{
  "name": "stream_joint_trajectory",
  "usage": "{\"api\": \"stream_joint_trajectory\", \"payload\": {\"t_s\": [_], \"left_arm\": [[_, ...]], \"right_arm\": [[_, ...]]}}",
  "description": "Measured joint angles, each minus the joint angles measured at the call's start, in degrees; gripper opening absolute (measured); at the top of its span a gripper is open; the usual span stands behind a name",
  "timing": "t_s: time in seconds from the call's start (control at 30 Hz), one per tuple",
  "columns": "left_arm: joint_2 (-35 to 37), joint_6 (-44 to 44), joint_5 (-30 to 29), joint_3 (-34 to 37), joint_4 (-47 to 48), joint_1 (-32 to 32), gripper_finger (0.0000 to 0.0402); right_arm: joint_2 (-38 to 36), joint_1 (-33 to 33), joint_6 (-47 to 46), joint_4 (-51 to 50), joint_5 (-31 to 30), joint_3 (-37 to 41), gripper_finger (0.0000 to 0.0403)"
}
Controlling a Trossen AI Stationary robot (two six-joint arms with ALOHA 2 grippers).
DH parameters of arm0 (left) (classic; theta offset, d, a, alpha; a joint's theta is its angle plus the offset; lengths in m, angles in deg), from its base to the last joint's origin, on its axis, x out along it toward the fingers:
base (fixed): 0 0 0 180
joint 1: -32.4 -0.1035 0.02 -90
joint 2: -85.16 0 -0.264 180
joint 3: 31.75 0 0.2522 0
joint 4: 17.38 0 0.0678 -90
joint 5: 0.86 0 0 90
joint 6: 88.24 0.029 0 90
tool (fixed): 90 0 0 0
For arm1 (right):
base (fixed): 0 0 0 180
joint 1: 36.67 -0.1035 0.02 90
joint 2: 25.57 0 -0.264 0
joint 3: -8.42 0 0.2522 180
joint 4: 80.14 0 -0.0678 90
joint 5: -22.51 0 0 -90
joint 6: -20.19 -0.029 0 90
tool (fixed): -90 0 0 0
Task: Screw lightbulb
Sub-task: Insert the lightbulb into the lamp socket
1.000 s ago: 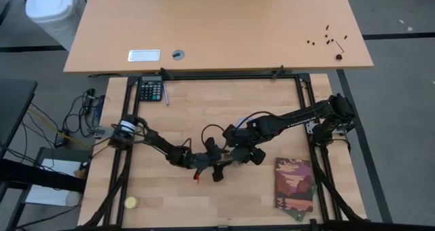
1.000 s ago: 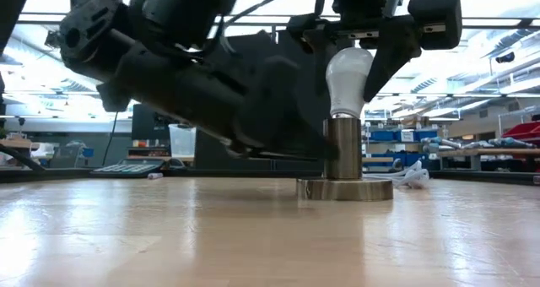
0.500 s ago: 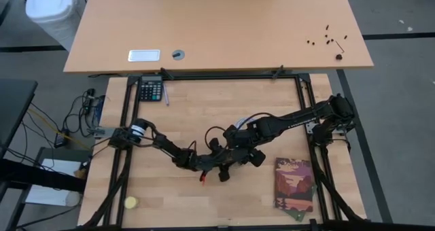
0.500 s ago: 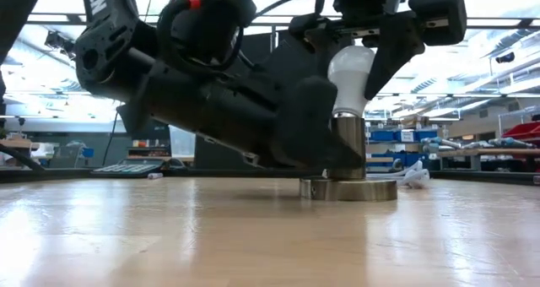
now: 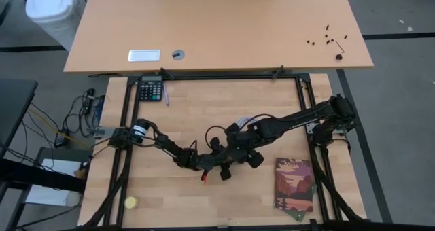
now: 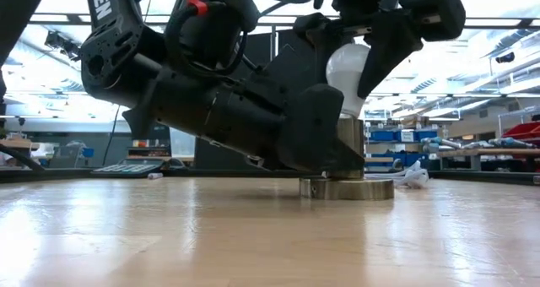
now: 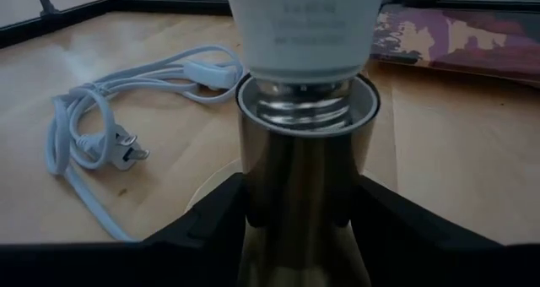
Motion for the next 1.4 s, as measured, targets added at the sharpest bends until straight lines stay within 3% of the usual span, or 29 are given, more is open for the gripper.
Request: {"api": "stream_joint_trajectory", "payload": {"t_s": [0.43, 0.87, 1.13, 1.4], "left_arm": [[0.0, 2.1, 0.2, -3.1, -1.1, -0.1, 0.0190], [0.3, 1.4, 3.9, -18.8, 29.8, -2.1, 0.0189], [0.5, 1.1, 9.1, -21.2, 32.0, -4.1, 0.0189], [3.5, 0.3, 14.5, -21.2, 34.7, -4.1, 0.0189]], "right_arm": [[0.0, -0.1, -12.2, -12.9, -2.8, -9.6, 0.0277], [0.0, -2.2, -21.2, -25.2, -2.3, -11.9, 0.0277], [-2.7, -5.6, -27.3, -27.8, -2.1, -11.8, 0.0277], [-9.6, -7.9, -29.9, -22.0, -2.4, -8.9, 0.0278]]}}
